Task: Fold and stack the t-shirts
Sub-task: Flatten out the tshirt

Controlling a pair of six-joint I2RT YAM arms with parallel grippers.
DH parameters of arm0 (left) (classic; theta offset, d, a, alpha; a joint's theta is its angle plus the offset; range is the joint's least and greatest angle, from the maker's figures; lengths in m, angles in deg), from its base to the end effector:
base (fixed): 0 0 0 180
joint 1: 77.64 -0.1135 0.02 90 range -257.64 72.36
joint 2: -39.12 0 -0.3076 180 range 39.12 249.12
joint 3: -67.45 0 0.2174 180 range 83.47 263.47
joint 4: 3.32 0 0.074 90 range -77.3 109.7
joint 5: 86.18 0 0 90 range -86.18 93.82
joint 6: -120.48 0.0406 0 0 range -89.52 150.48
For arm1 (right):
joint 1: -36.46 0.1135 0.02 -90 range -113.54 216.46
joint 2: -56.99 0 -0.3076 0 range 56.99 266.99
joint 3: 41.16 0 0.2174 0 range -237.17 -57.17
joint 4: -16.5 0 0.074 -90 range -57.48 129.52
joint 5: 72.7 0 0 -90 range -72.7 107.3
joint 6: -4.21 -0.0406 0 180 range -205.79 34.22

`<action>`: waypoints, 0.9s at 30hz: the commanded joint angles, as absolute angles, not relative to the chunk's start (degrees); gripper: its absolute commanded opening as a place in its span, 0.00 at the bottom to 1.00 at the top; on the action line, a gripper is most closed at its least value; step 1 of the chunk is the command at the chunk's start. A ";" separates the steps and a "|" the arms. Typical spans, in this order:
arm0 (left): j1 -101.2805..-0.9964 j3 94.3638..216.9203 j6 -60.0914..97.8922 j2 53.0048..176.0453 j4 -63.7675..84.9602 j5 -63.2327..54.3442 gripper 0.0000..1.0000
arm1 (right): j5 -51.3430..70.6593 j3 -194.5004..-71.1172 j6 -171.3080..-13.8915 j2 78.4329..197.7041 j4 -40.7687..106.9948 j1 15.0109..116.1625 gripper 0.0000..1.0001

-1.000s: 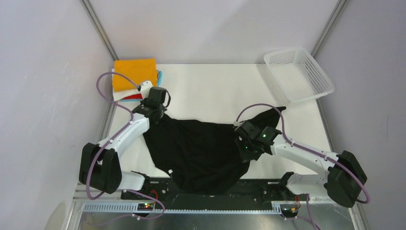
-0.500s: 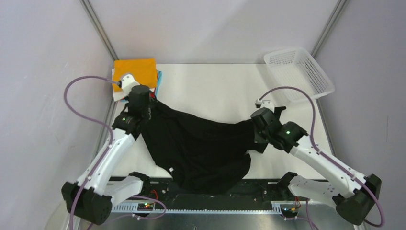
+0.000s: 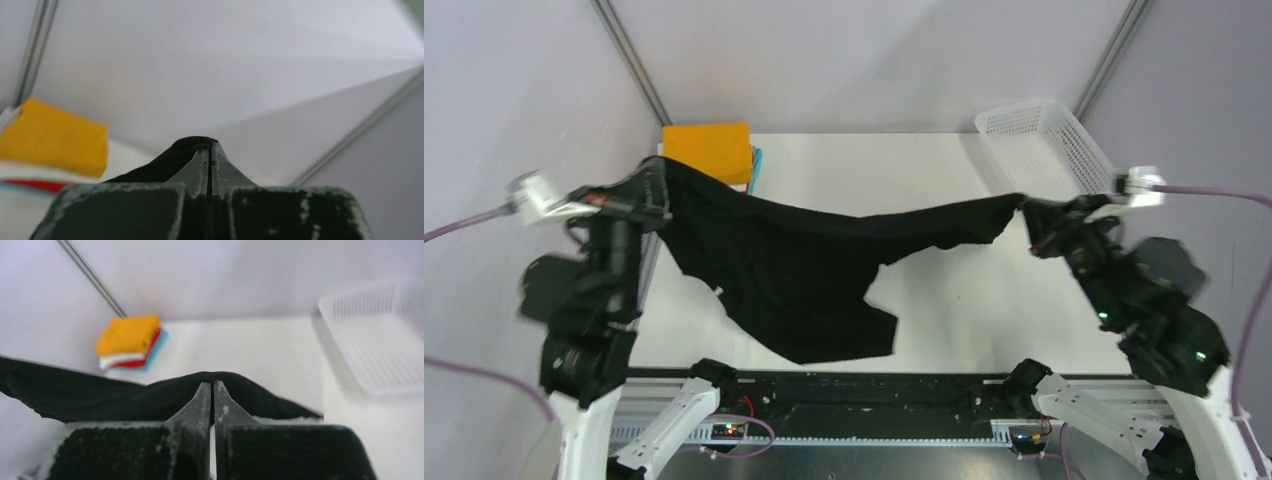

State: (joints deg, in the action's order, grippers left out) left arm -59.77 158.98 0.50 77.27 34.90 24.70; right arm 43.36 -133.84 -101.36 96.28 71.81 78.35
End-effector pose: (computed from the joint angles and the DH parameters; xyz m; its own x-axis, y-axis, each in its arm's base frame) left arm 0.0195 0.0089 0.5073 0.2359 -0.5666 -0.7895 0.0891 0.8216 -0.5630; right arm 0.0283 0.0014 0.4791 -0.0973 0.2366 -0.9667 -0.2563 0.9326 0.2541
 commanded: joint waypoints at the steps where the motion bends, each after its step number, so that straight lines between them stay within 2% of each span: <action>1: -60.14 168.54 4.09 73.72 33.64 15.14 0.00 | 39.50 -144.49 -94.16 95.72 66.36 78.68 0.00; 8: -60.08 183.09 3.09 72.70 35.24 1.38 0.00 | 21.05 -158.87 -92.69 95.32 69.12 77.82 0.00; 13: -60.61 189.88 3.37 72.89 36.10 -2.46 0.00 | 14.83 -164.87 -92.81 94.81 70.62 73.88 0.00; 16: -62.37 192.02 3.25 73.89 36.09 -2.59 0.00 | 15.32 -166.87 -92.68 95.30 71.53 70.34 0.00; 21: -64.01 189.77 4.69 78.50 36.07 -1.07 0.00 | 27.13 -161.50 -92.04 95.63 69.03 67.80 0.00; 24: -63.96 185.47 6.87 84.17 35.62 2.60 0.00 | 37.07 -149.18 -90.13 95.96 59.82 67.75 0.00; 27: -64.01 181.90 10.84 90.51 34.90 4.37 0.00 | 51.91 -137.25 -87.23 98.75 51.95 67.59 0.00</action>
